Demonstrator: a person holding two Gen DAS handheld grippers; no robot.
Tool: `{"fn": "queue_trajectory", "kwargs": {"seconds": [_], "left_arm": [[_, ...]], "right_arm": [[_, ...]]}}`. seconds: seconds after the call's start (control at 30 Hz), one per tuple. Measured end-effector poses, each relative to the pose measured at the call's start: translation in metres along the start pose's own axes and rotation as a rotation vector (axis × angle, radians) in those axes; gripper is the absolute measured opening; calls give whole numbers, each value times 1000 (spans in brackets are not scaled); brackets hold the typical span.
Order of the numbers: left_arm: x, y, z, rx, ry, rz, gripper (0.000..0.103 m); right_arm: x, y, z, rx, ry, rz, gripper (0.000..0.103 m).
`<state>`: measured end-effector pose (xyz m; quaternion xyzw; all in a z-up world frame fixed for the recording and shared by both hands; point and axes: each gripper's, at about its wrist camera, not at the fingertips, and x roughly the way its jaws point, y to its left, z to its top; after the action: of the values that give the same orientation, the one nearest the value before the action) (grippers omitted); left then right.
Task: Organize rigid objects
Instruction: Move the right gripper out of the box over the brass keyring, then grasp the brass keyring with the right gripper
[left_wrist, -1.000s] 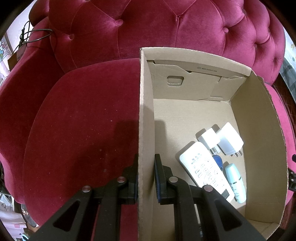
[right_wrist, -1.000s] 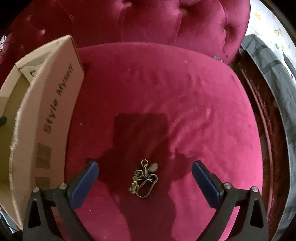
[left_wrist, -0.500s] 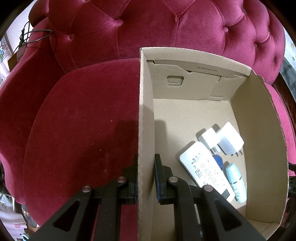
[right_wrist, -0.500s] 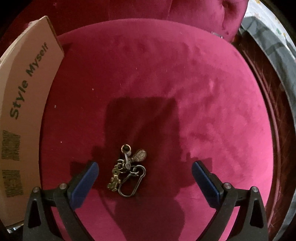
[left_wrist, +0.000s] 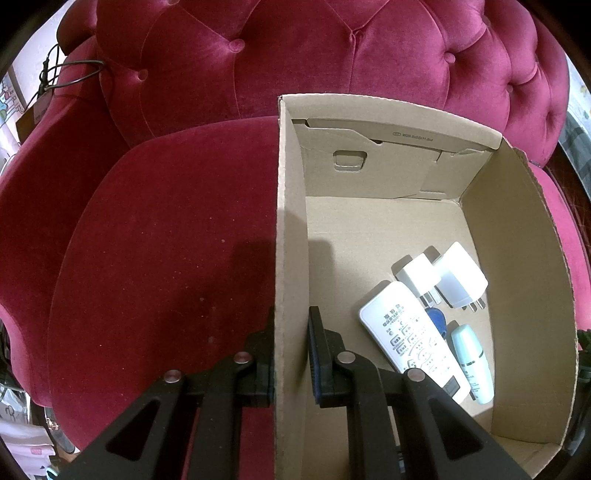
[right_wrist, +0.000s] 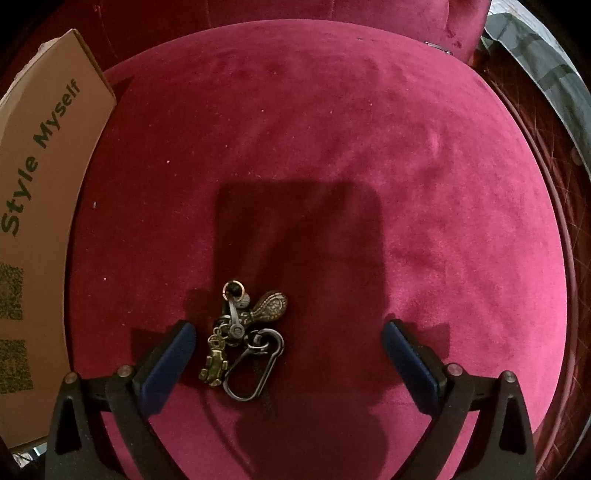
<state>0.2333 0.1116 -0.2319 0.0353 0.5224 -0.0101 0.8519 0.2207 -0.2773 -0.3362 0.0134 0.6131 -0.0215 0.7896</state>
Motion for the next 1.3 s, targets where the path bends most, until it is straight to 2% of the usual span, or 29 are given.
{"fn": "queue_trajectory", "kwargs": {"seconds": [0.37,0.47,0.53,0.57,0.6,0.63,1.3], "left_arm": [[0,0,0,-2,0,0,14],[0,0,0,0,0,1,14],[0,0,0,0,0,1,14],[0,0,0,0,0,1,14],[0,0,0,0,0,2,14],[0,0,0,0,0,2,14],[-1,-1,0,4,0,8,14]], "right_arm": [[-7,11,-3,-2,-6,6,100],[-13,17,-4,-37,-33,2,80],[-19,19,-5,-38,-46,-11,48],[-20,19,-5,-35,-48,-16,37],[-22,18,-6,-23,-46,-20,19],[-22,16,-5,-16,-42,-17,16],[-46,29,-9,-48,-67,13,16]]}}
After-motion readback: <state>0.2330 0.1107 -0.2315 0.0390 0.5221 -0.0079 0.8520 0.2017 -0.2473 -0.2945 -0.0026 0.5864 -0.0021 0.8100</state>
